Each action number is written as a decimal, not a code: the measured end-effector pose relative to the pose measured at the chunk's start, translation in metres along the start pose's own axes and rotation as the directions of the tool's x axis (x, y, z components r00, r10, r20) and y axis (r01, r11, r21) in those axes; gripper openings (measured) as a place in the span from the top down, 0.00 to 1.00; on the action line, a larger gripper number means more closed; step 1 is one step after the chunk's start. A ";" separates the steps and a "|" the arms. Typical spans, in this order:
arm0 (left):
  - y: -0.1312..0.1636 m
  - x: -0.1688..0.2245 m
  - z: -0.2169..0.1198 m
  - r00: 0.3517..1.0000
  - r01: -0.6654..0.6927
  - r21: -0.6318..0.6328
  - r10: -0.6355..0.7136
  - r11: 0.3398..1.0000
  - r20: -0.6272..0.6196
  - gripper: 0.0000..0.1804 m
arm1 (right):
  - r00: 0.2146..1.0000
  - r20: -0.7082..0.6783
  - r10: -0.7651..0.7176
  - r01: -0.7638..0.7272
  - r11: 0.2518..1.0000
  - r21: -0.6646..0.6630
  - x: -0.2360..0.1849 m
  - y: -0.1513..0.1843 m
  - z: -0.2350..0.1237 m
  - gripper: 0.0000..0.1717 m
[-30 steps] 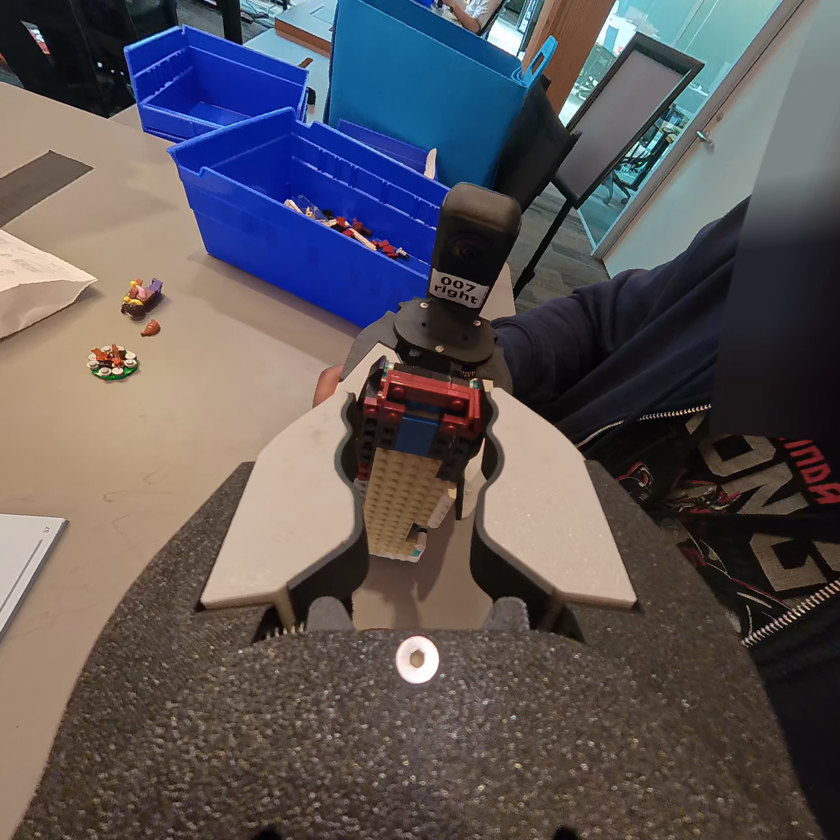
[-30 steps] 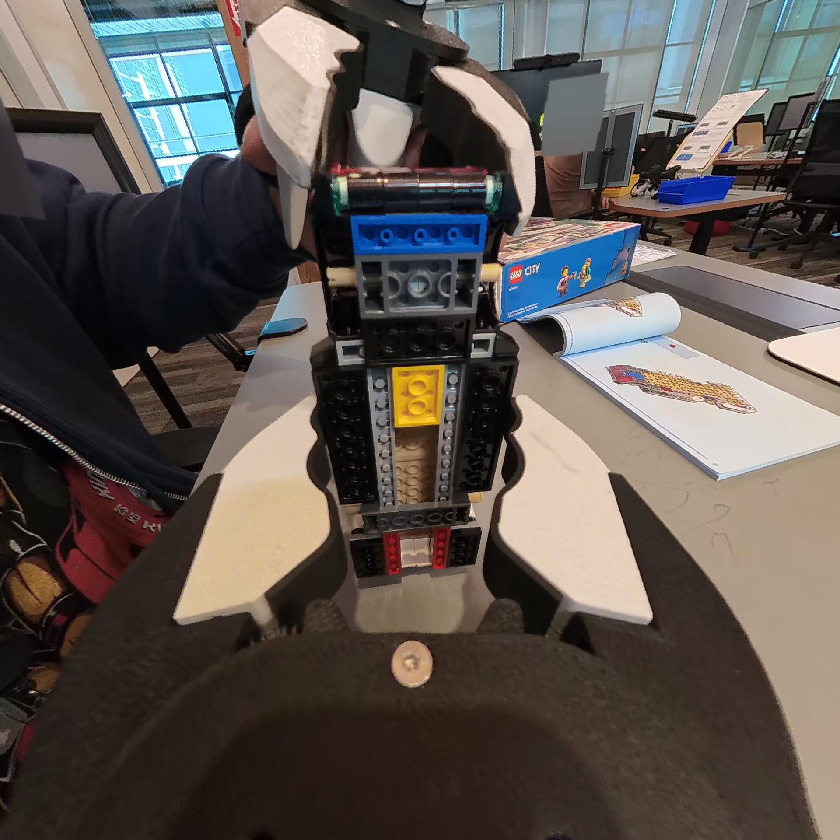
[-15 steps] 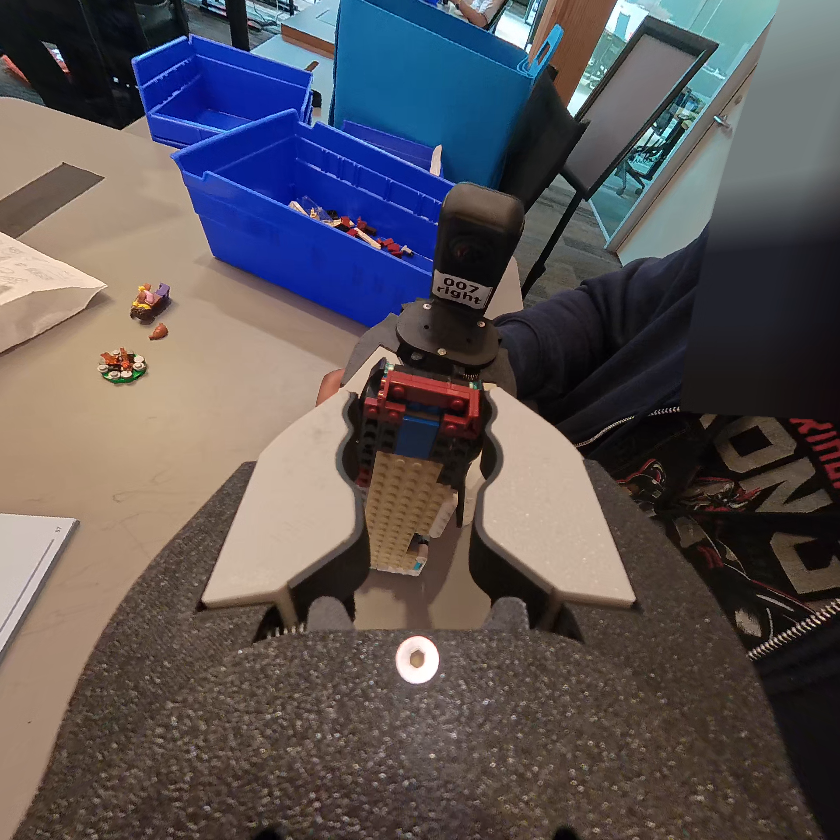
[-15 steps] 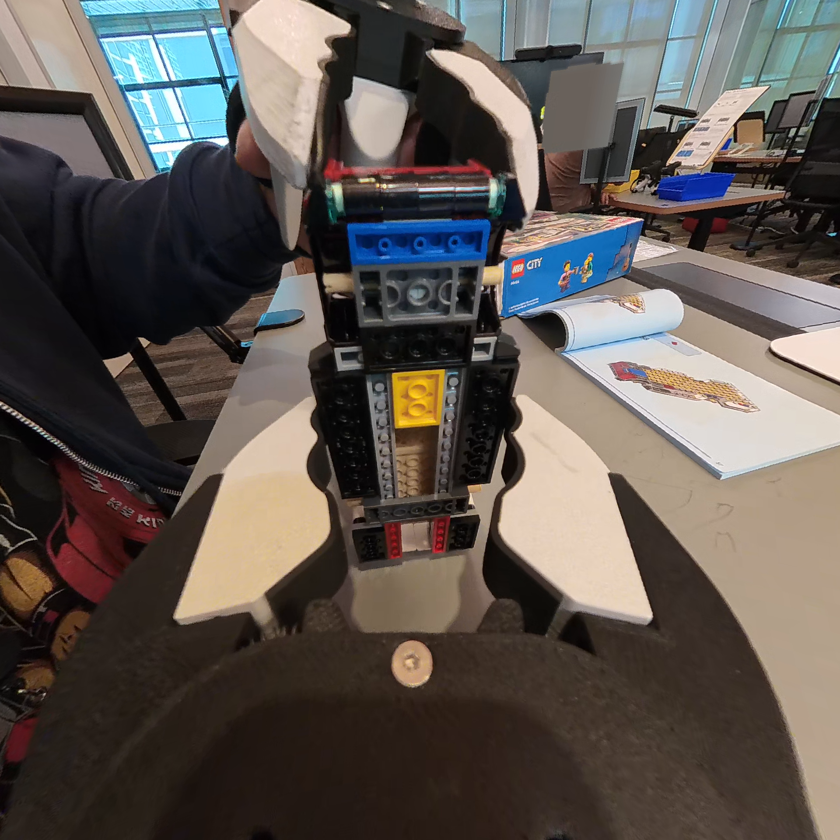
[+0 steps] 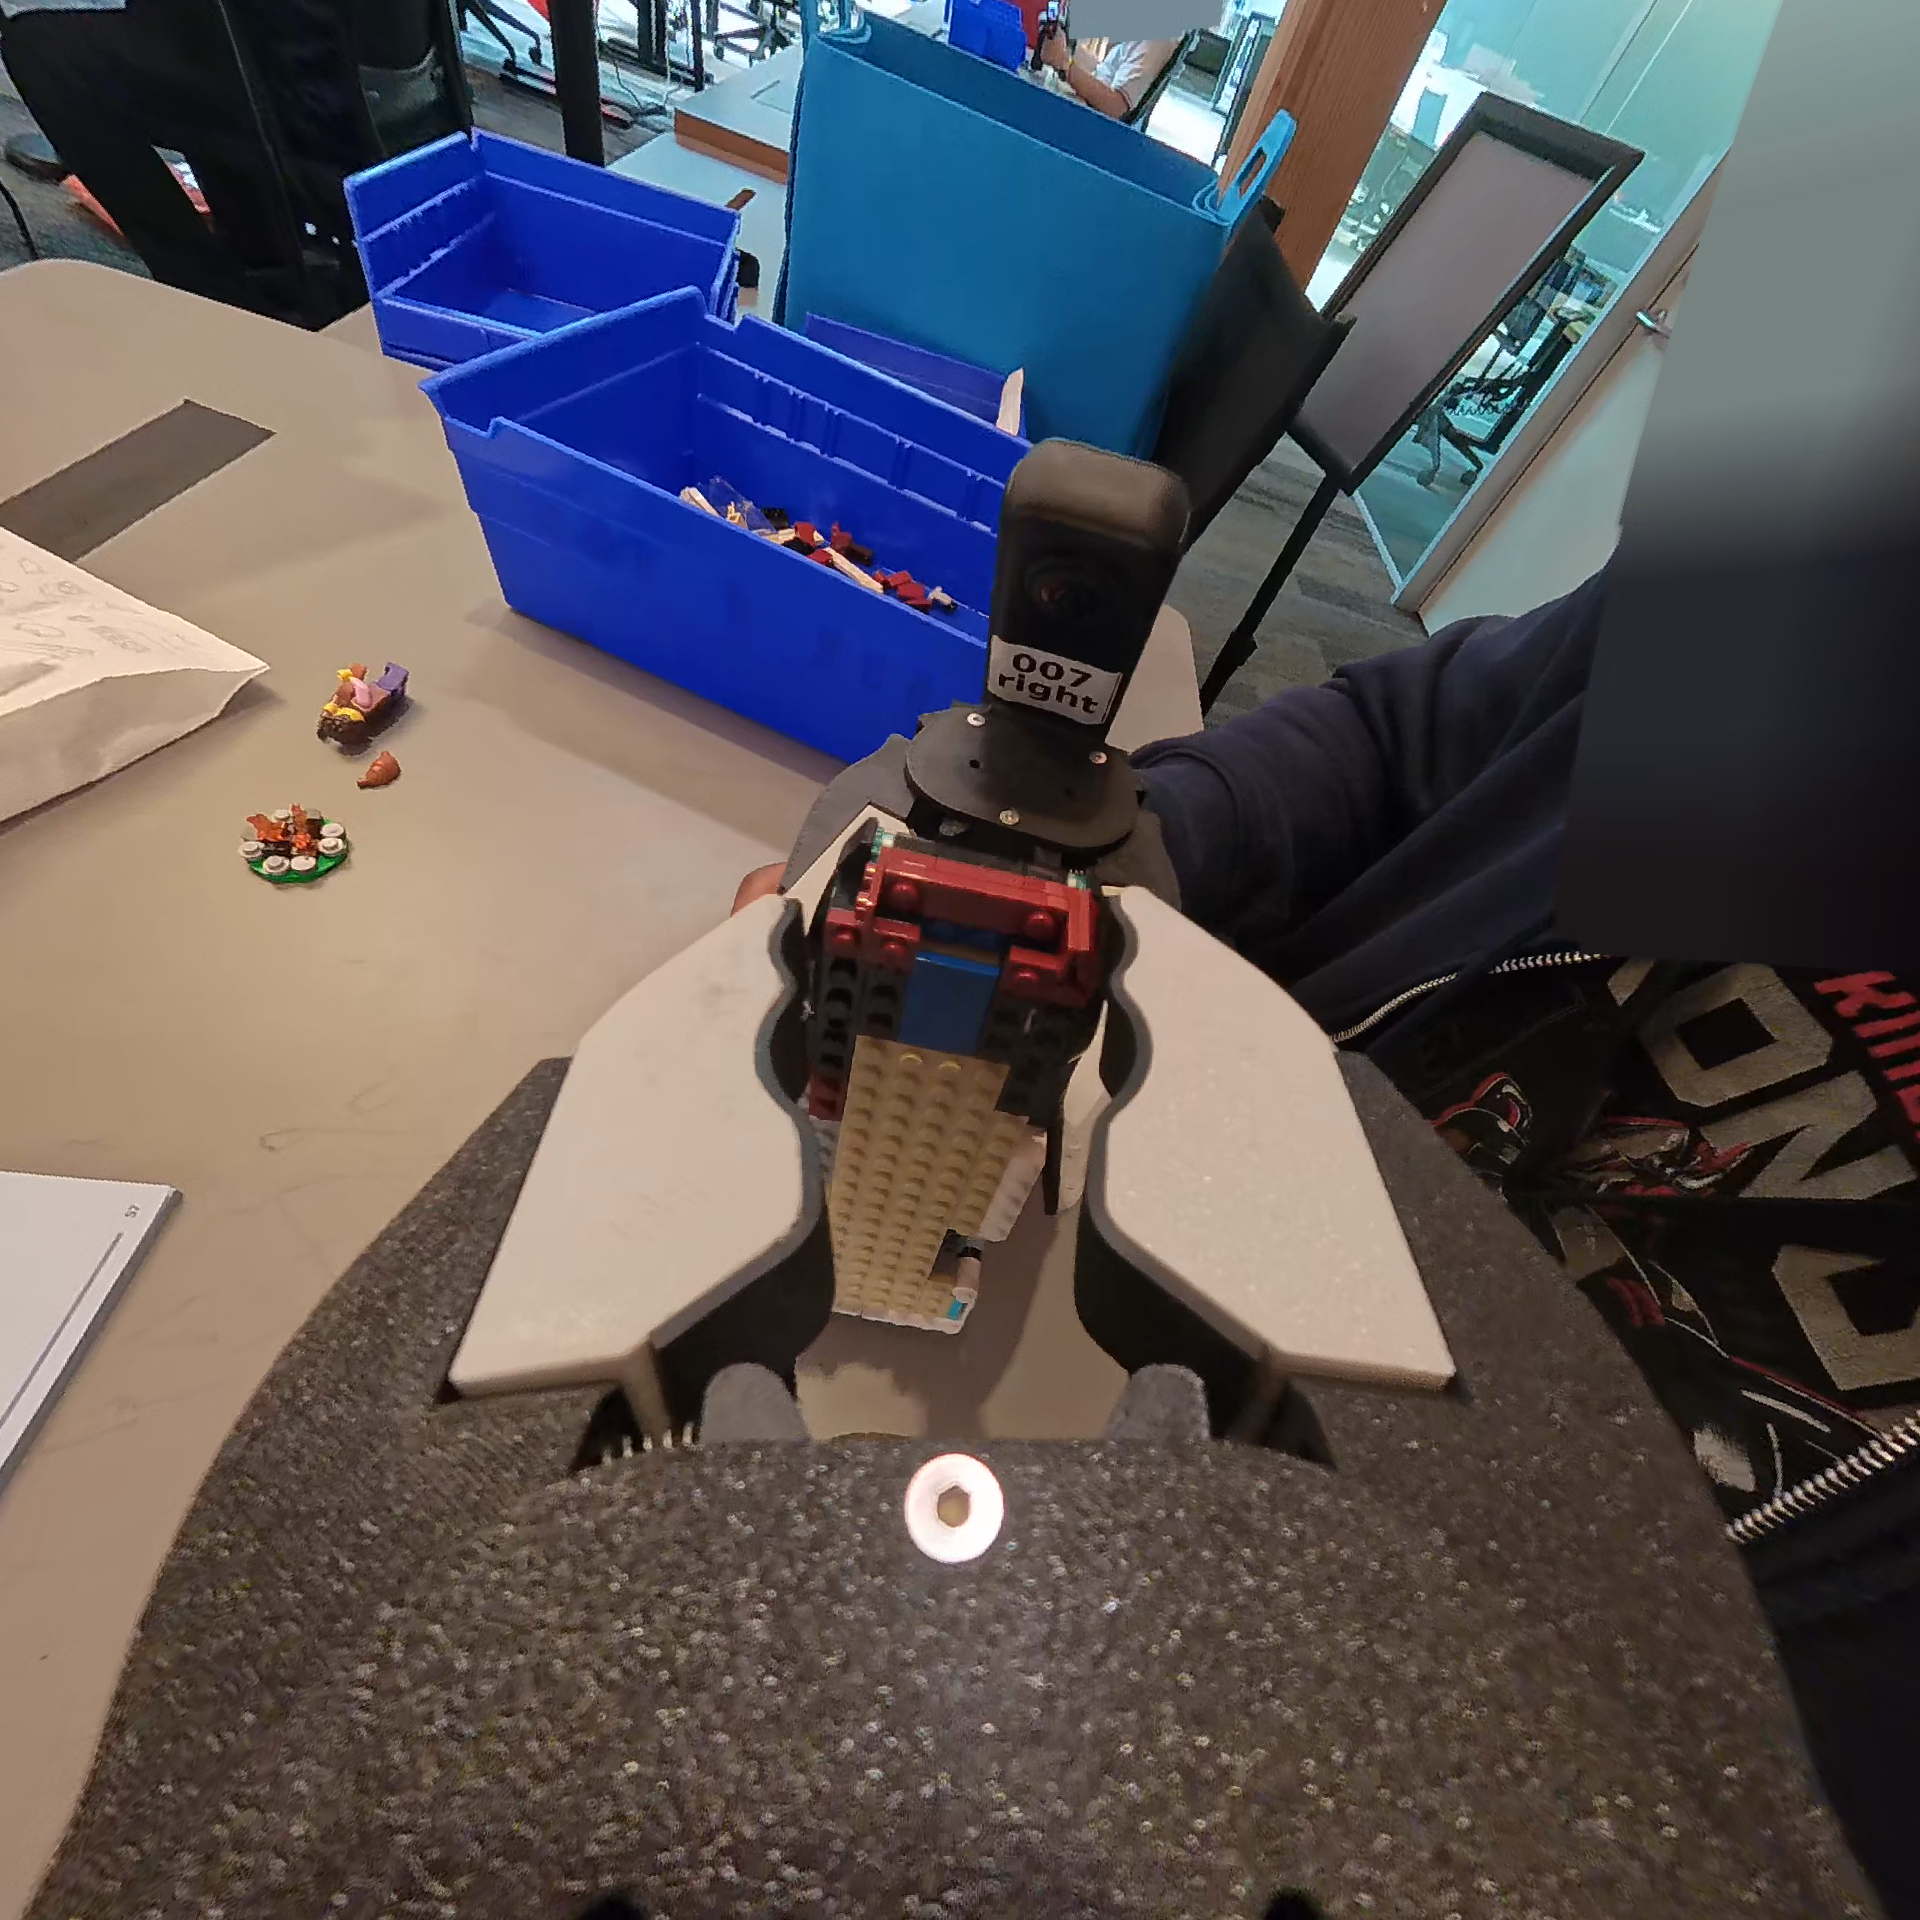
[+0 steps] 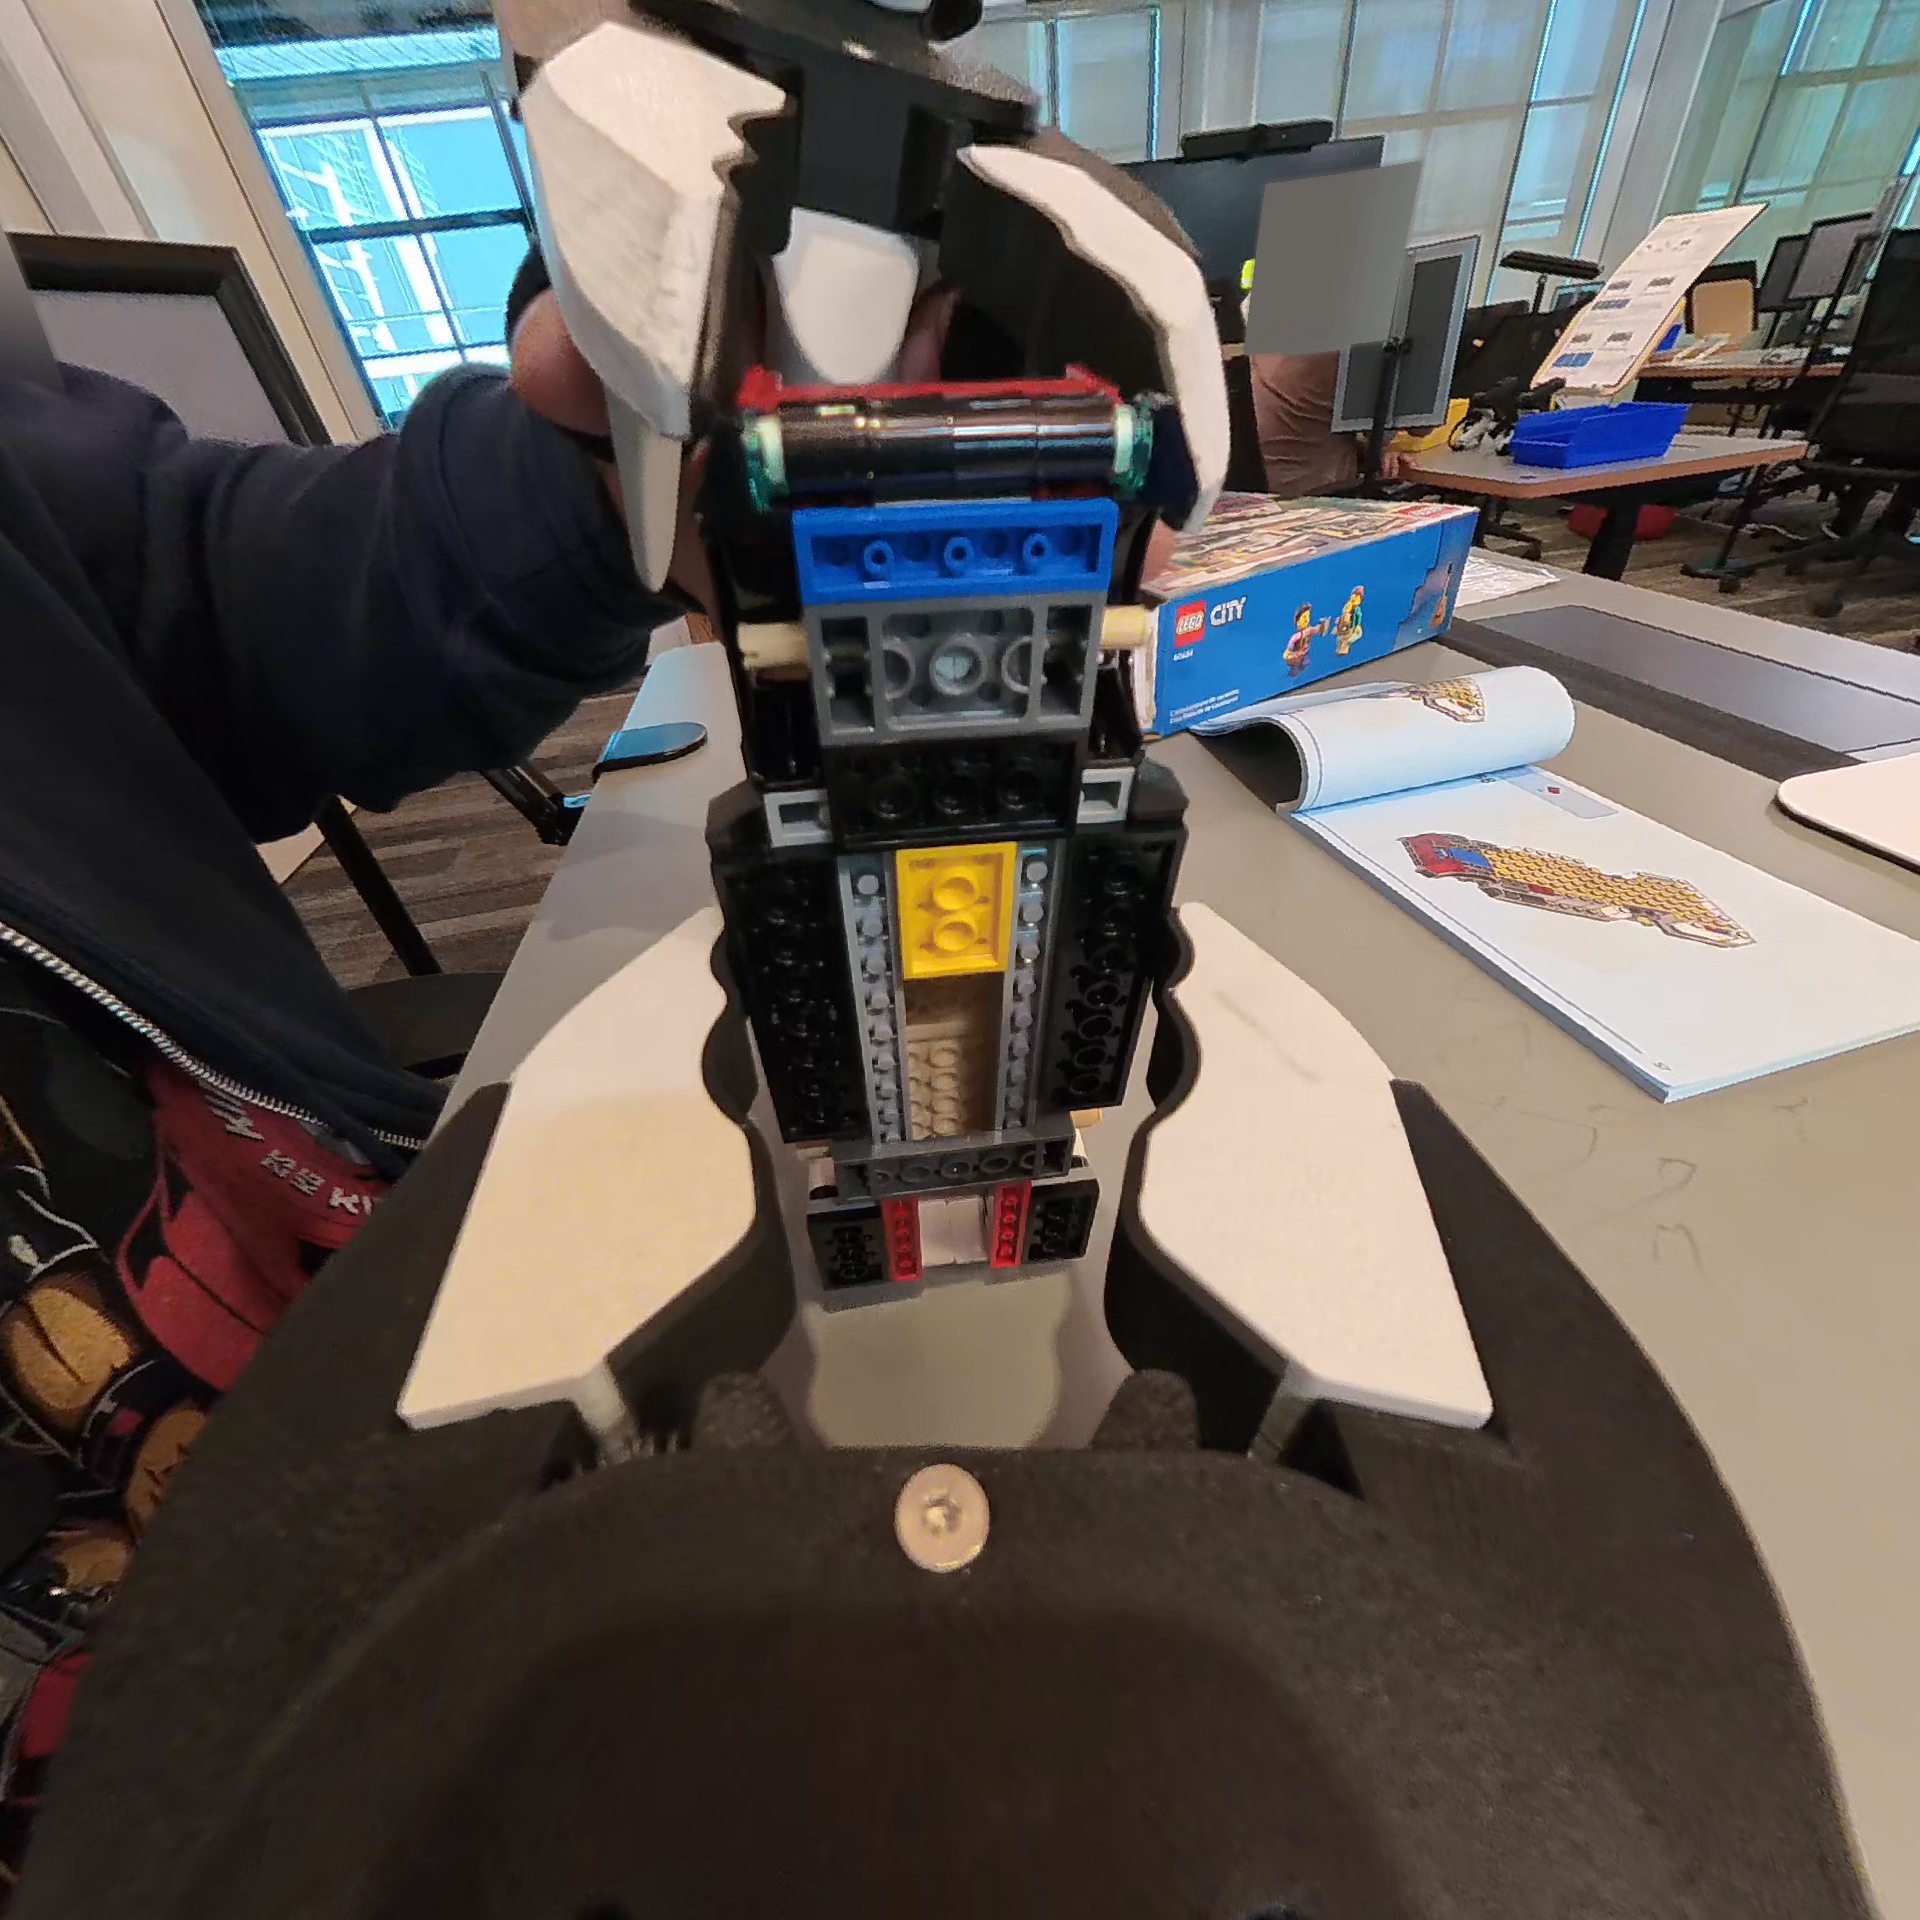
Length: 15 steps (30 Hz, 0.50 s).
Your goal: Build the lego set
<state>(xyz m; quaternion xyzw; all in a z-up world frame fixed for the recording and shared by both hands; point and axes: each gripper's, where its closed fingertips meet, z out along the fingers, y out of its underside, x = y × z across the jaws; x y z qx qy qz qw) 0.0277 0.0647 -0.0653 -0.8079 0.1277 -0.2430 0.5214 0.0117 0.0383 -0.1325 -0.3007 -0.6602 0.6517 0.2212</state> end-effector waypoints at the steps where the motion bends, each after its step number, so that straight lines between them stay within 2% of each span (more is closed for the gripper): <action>1: 0.000 0.000 0.000 1.000 -0.001 0.003 0.001 1.000 -0.001 0.69 | 1.000 0.003 0.002 -0.002 1.000 0.005 0.000 -0.001 0.000 0.57; 9: 0.012 0.000 0.007 1.000 -0.026 -0.015 0.026 1.000 0.001 0.58 | 0.999 0.030 0.035 -0.036 0.998 0.051 -0.002 -0.007 -0.003 0.57; 15: 0.022 -0.002 0.015 1.000 -0.017 0.024 0.017 1.000 0.020 0.56 | 0.997 0.059 0.054 -0.060 0.993 0.099 -0.003 -0.016 -0.008 0.57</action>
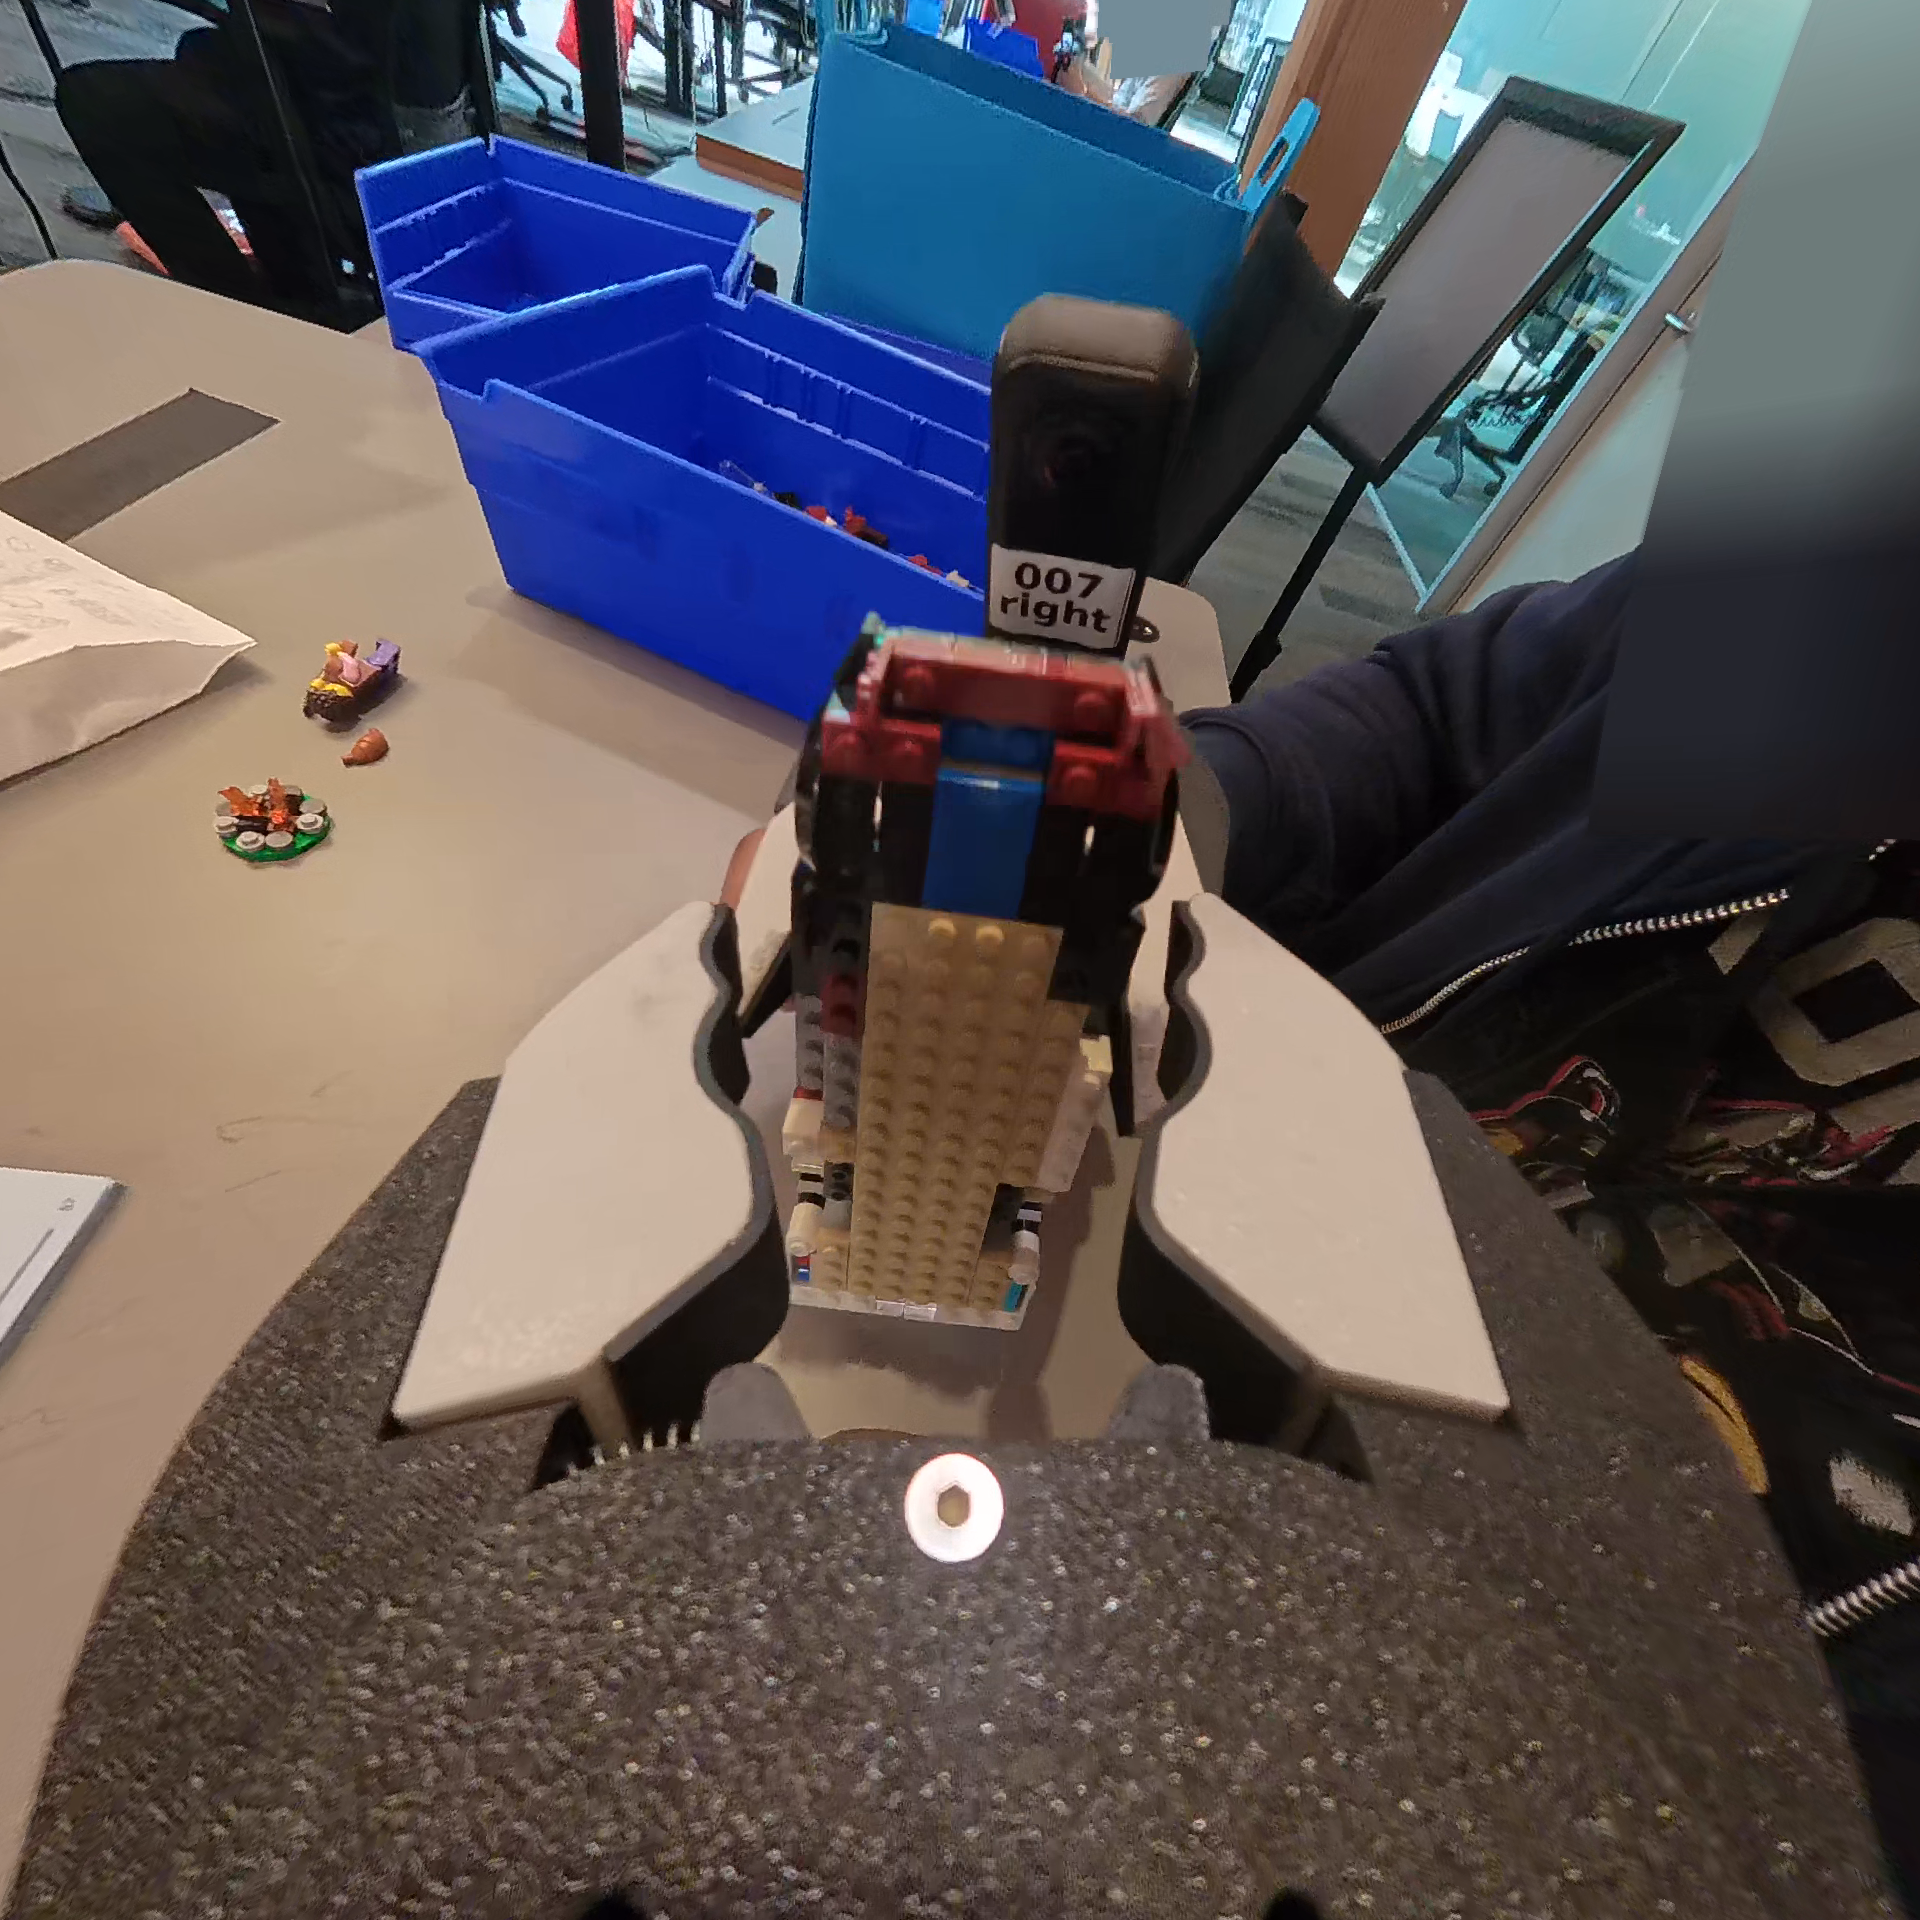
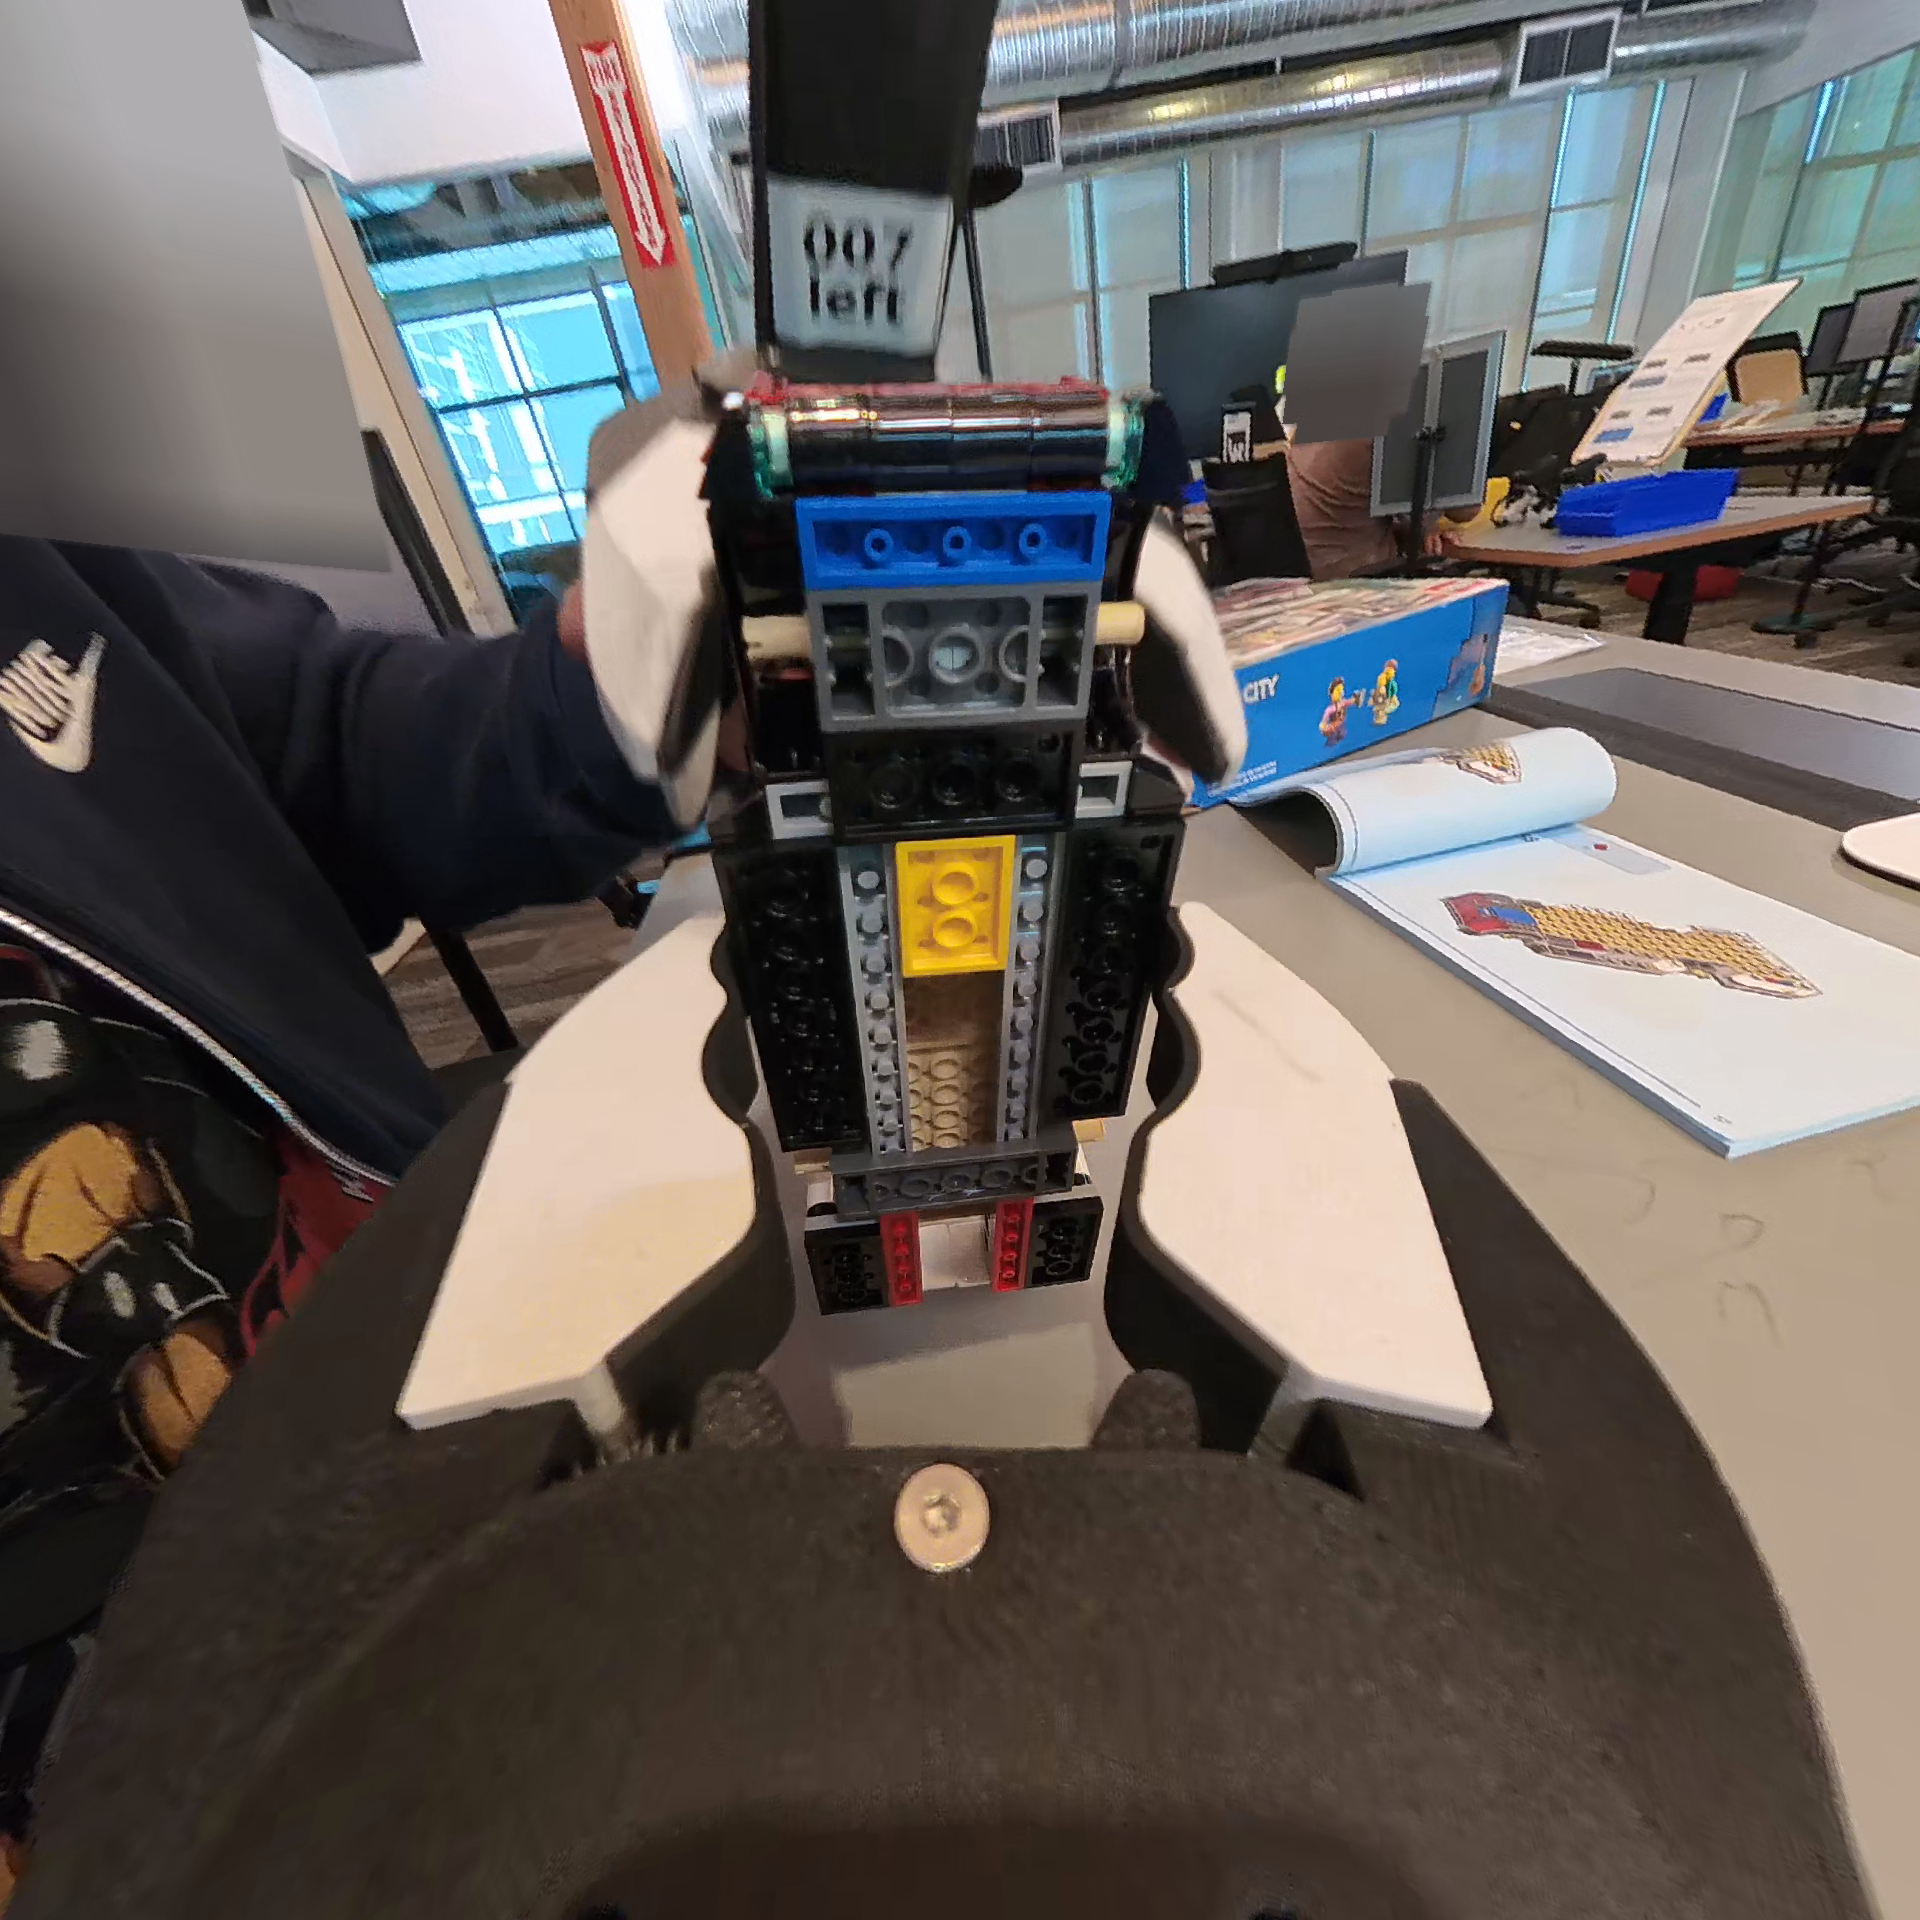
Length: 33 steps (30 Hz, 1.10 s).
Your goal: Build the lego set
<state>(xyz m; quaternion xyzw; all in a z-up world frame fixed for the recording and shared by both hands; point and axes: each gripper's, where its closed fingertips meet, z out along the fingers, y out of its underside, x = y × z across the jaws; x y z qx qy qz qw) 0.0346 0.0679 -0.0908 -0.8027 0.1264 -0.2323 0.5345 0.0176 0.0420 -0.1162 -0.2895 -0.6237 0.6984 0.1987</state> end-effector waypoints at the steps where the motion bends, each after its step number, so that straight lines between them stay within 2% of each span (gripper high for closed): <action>1: 0.002 0.001 0.002 1.000 0.002 0.009 -0.002 1.000 -0.003 0.56 | 1.000 0.005 0.003 -0.004 1.000 0.009 -0.001 -0.002 -0.001 0.56; 9: 0.007 0.006 0.013 1.000 0.007 0.027 -0.008 1.000 0.010 0.57 | 0.996 0.083 0.032 -0.036 0.998 0.051 -0.010 -0.008 -0.003 0.57; 17: -0.002 0.012 0.020 0.998 0.068 0.061 -0.068 0.996 0.003 0.58 | 0.967 0.211 0.143 -0.169 0.979 0.113 -0.019 -0.017 -0.006 0.57; 25: 0.000 0.007 0.028 0.991 0.120 0.034 -0.122 0.992 0.054 0.57 | 0.957 0.216 0.192 -0.217 0.971 0.102 -0.014 -0.015 -0.005 0.57; 33: -0.003 0.004 0.022 0.981 0.192 0.125 -0.192 0.974 -0.007 0.58 | 0.939 0.229 0.257 -0.288 0.951 0.114 -0.011 -0.017 -0.006 0.57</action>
